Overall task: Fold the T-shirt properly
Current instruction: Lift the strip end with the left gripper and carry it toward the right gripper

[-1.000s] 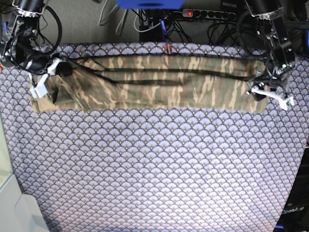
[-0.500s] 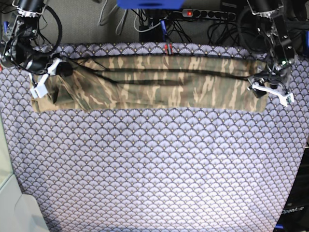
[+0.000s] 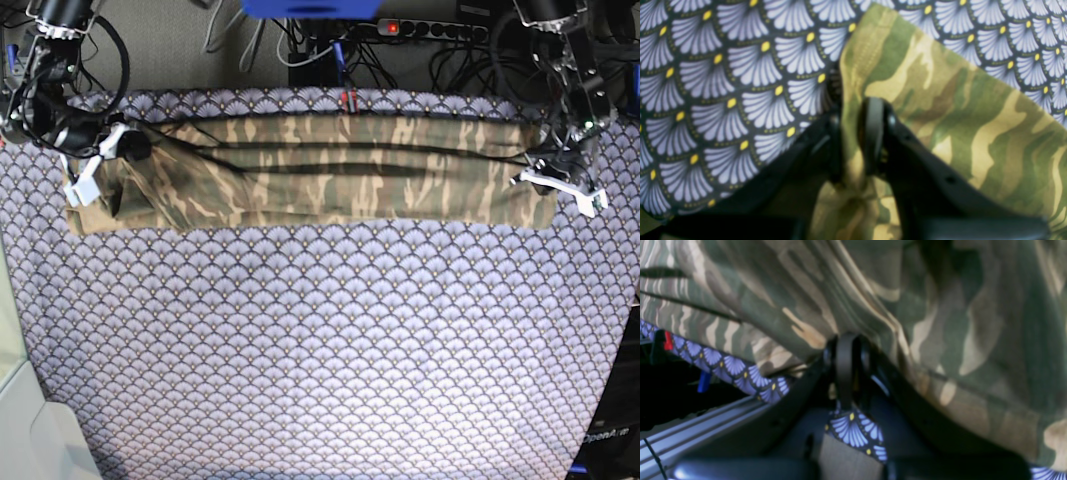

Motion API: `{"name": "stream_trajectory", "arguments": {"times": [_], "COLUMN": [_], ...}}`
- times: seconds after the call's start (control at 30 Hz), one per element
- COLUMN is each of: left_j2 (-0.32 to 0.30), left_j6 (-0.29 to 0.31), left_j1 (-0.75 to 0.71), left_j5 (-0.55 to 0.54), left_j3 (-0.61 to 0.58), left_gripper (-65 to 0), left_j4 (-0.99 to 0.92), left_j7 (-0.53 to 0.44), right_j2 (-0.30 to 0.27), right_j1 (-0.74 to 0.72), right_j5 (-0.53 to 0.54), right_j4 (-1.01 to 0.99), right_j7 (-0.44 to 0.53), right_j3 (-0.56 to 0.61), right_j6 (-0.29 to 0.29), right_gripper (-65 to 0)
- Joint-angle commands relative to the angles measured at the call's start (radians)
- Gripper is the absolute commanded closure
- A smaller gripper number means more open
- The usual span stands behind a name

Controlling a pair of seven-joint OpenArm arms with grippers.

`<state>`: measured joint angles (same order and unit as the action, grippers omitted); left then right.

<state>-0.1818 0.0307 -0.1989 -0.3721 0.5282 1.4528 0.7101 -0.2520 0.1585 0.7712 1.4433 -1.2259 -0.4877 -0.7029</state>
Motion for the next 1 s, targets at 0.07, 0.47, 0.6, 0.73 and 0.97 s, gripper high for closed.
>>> {"name": "stream_trajectory", "arguments": {"times": [0.07,0.47,0.6,0.73,0.97], "left_j2": [0.003,0.063,0.094,0.100,0.092], "left_j6": [-0.024,-0.038,-0.071,-0.262,-0.536], "left_j1": [-0.017,-0.046,-0.018,-0.026,-0.029], "left_j5": [0.034,0.041,0.041,0.041,0.040], "left_j3": [0.000,-0.306,-0.389,-0.458,-0.570], "left_gripper": [-1.8,-0.4,-0.4,-0.4,-0.4], "left_j4": [0.002,0.408,0.474,0.520,0.530], "left_j7": [0.078,0.181,0.227,0.225,0.227], "right_j2": [-0.010,-0.010,-0.010,-0.010,-0.011], "right_j1": [-0.006,-0.001,0.000,0.000,0.000], "right_j5": [-0.037,-0.037,-0.037,-0.037,-0.037], "right_j4": [0.004,0.004,0.004,0.004,0.004], "right_j7": [-0.001,-0.001,-0.001,-0.001,-0.001], "right_j3": [-0.001,-0.001,-0.001,-0.001,-0.001], "right_j6": [0.005,0.005,0.005,0.005,0.005], "right_gripper": [-2.3,-2.3,-2.3,-2.3,-2.3]}}
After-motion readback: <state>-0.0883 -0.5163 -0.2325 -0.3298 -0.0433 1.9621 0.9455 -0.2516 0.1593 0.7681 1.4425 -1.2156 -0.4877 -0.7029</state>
